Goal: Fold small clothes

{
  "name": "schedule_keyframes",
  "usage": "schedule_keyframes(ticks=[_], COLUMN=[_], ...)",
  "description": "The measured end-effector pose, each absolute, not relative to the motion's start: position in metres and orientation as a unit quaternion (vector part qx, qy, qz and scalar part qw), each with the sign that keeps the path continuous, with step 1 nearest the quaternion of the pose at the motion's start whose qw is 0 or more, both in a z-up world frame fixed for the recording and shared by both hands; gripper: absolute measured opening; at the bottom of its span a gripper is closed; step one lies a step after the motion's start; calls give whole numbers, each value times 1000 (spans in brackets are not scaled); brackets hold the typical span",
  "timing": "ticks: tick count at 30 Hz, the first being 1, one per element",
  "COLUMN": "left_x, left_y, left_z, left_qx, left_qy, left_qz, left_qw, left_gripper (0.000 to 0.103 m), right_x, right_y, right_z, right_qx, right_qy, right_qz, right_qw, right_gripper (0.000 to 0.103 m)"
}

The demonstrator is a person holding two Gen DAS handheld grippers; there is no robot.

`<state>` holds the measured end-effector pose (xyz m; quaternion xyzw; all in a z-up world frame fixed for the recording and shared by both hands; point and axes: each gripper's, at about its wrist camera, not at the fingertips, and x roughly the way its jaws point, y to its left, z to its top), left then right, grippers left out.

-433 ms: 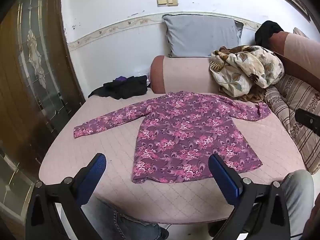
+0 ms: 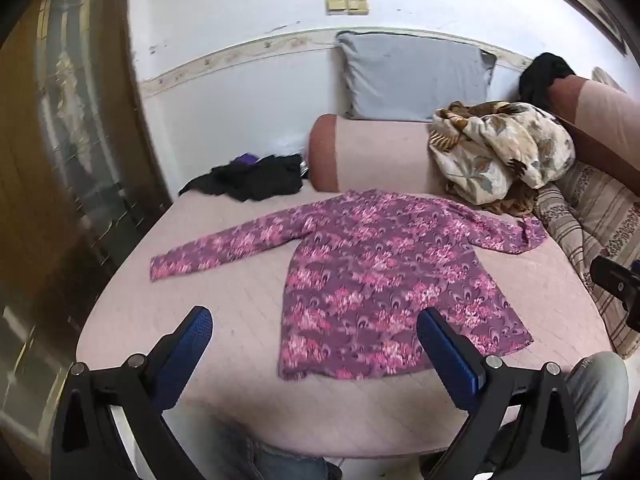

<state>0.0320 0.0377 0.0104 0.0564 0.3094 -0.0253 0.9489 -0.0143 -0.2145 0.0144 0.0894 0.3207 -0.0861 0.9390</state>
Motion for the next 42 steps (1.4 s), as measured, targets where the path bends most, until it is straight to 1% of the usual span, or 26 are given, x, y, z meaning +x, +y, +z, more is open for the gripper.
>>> schedule_keyframes(ticks=[5,10,15,19,24,35,42], left_x=[43,31,19,20,22,20,32], left_y=[49,42,31,23,20,21,18], left_z=[33,3,-21,-18,-14,-7,-10], left_qx=[54,28,19,26,24,33,38], left_qy=[294,328,347,346,352,344,349], left_qz=[-8,1,12,6,-1,6,10], left_qw=[954,944,938,938,936,939,936], left_gripper=[103,103,103,103,103,103,103], right_x=[7,12,10,3,-2,1,11], right_y=[-191,-187,-190,-197,-203,-201,-210], right_z=[35,30,5,-3,2,2,1], right_qx=[67,75,74,80,89,85,90], right_qy=[292,304,335,334,324,328,337], right_qz=[-71,-55,-61,-62,-66,-60,-62], right_qw=[952,948,937,937,939,939,935], right_gripper=[103,103,103,103,103,103,103])
